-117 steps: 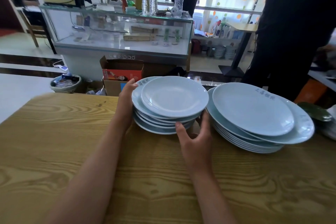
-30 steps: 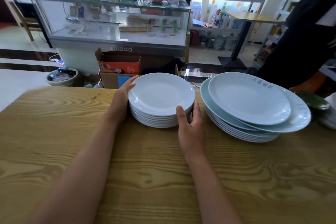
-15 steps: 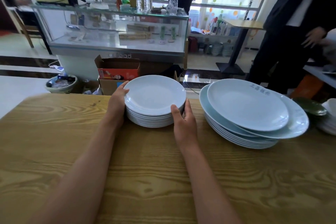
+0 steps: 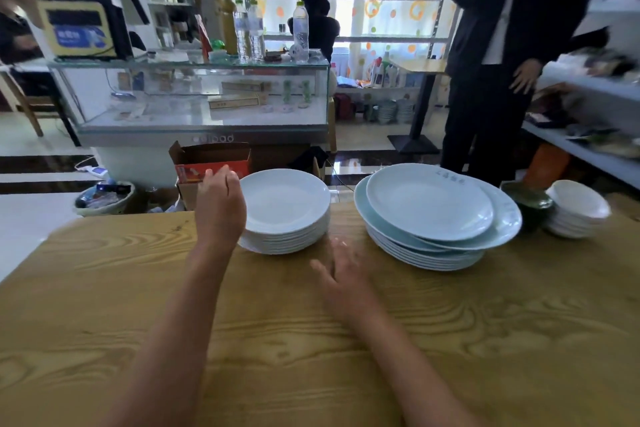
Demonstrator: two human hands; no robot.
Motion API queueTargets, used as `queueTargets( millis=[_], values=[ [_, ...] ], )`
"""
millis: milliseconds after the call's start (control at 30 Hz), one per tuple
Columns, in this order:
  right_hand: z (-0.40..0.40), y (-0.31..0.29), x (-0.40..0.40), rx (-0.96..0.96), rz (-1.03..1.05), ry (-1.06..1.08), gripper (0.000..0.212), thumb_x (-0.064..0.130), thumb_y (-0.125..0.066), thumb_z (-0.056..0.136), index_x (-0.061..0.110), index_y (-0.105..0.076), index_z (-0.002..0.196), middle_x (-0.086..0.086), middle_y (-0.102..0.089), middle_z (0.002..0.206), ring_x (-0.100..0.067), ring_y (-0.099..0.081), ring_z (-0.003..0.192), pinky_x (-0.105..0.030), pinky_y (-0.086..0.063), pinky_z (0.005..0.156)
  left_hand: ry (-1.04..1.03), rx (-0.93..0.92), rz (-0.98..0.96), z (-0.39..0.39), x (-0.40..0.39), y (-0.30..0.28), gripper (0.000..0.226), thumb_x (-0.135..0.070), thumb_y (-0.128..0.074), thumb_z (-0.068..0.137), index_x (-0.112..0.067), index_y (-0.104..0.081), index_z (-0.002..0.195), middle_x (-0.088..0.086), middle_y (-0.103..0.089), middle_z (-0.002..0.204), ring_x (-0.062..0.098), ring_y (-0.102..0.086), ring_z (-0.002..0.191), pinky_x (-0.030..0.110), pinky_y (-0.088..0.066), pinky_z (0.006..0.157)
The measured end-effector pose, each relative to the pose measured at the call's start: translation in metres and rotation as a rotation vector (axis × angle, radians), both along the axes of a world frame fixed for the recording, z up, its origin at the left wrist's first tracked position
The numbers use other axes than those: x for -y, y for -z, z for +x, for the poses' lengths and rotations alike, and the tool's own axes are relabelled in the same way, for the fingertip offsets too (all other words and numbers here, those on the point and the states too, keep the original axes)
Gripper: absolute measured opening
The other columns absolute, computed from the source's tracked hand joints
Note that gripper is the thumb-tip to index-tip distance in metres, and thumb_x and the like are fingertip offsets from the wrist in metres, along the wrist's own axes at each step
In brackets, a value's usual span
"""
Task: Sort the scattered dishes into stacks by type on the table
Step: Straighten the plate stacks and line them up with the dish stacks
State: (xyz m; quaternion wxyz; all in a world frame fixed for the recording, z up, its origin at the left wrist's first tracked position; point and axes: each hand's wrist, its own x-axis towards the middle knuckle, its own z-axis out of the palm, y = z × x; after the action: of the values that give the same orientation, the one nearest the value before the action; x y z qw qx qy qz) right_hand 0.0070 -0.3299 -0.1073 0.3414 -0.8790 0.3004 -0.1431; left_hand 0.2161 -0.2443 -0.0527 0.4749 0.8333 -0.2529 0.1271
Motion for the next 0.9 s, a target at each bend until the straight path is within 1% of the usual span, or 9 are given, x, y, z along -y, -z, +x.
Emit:
queueTargets(
  millis=[67, 167, 300, 367, 433, 500, 567, 767, 900],
  values=[
    [-0.034, 0.006, -0.006, -0.218, -0.272, -0.073, 0.063, 0.048, -0.032, 0.1, 0.02, -0.015, 0.154, -0.001, -0.009, 0.162, -0.015, -0.002, 0.148, -0.031, 0.001, 0.119, 0.067, 0.114, 0.038, -0.024, 0.008, -0.008, 0.044, -0.023, -0.027, 0.103, 0.0, -0.05, 0.133, 0.019, -0.05, 0.139, 0.031, -0.033, 0.139, 0.043, -0.028, 0.113],
    [-0.097, -0.001, -0.003, -0.33, -0.377, -0.095, 0.06, 0.051, -0.023, 0.101, 0.027, -0.012, 0.154, 0.004, -0.006, 0.162, -0.01, 0.002, 0.148, -0.028, 0.01, 0.116, 0.233, 0.239, 0.053, -0.083, 0.028, -0.012, 0.043, -0.022, -0.031, 0.103, -0.002, -0.045, 0.139, 0.013, -0.046, 0.144, 0.023, -0.026, 0.143, 0.038, -0.025, 0.116],
    [-0.166, -0.005, 0.027, -0.303, -0.372, -0.088, 0.054, 0.046, -0.031, 0.101, 0.03, -0.024, 0.152, 0.011, -0.016, 0.159, -0.005, -0.01, 0.146, -0.019, -0.001, 0.113, 0.503, 0.377, 0.163, -0.147, 0.068, 0.005, 0.046, -0.029, -0.029, 0.104, -0.011, -0.04, 0.144, 0.006, -0.038, 0.151, 0.018, -0.019, 0.146, 0.041, -0.021, 0.118],
    [-0.186, -0.001, 0.044, -0.136, -0.397, 0.089, 0.044, 0.033, -0.045, 0.099, 0.023, -0.045, 0.142, 0.003, -0.044, 0.148, -0.011, -0.038, 0.136, -0.022, -0.024, 0.111, 0.531, 0.367, 0.161, -0.164, 0.085, 0.018, 0.05, -0.037, -0.022, 0.103, -0.017, -0.038, 0.145, 0.002, -0.029, 0.155, 0.015, -0.012, 0.147, 0.043, -0.02, 0.119],
    [-0.194, -0.004, 0.062, 0.137, -0.351, 0.403, 0.033, 0.016, -0.054, 0.094, 0.017, -0.061, 0.126, -0.003, -0.065, 0.123, -0.018, -0.06, 0.113, -0.028, -0.045, 0.094, 0.494, 0.291, 0.09, -0.178, 0.098, 0.028, 0.053, -0.041, -0.017, 0.101, -0.021, -0.037, 0.145, -0.001, -0.022, 0.158, 0.013, -0.008, 0.147, 0.041, -0.018, 0.119],
    [-0.193, -0.019, 0.08, 0.428, -0.212, 0.673, 0.026, 0.012, -0.052, 0.094, 0.015, -0.063, 0.118, 0.0, -0.067, 0.104, -0.012, -0.063, 0.093, -0.022, -0.046, 0.077, 0.448, 0.085, -0.079, -0.191, 0.108, 0.034, 0.052, -0.044, -0.02, 0.1, -0.024, -0.037, 0.146, -0.005, -0.019, 0.159, 0.008, -0.007, 0.146, 0.039, -0.016, 0.119],
    [-0.183, -0.035, 0.096, 0.61, -0.075, 0.813, 0.024, 0.016, -0.049, 0.097, 0.016, -0.062, 0.117, 0.004, -0.062, 0.101, -0.005, -0.056, 0.085, -0.017, -0.039, 0.07, 0.419, -0.138, -0.237, -0.196, 0.12, 0.036, 0.054, -0.048, -0.024, 0.098, -0.027, -0.036, 0.147, -0.007, -0.017, 0.159, 0.006, -0.008, 0.145, 0.039, -0.015, 0.118],
    [-0.14, -0.029, 0.144, 0.825, 0.168, 0.796, 0.019, 0.028, -0.051, 0.098, 0.019, -0.059, 0.112, 0.008, -0.062, 0.103, -0.01, -0.056, 0.096, -0.023, -0.043, 0.076, 0.415, -0.268, -0.272, -0.18, 0.139, 0.042, 0.059, -0.053, -0.025, 0.094, -0.03, -0.031, 0.148, -0.007, -0.021, 0.158, 0.004, -0.013, 0.143, 0.026, -0.014, 0.109],
    [-0.132, -0.022, 0.166, 0.89, 0.264, 0.77, 0.047, 0.021, -0.061, 0.091, 0.013, -0.048, 0.135, 0.001, -0.06, 0.122, -0.01, -0.058, 0.107, -0.01, -0.044, 0.074, 0.377, -0.266, -0.229, -0.176, 0.149, 0.046, 0.055, -0.035, -0.04, 0.099, -0.027, -0.025, 0.15, -0.006, -0.016, 0.159, 0.007, -0.013, 0.144, 0.022, -0.012, 0.106]
  ],
)
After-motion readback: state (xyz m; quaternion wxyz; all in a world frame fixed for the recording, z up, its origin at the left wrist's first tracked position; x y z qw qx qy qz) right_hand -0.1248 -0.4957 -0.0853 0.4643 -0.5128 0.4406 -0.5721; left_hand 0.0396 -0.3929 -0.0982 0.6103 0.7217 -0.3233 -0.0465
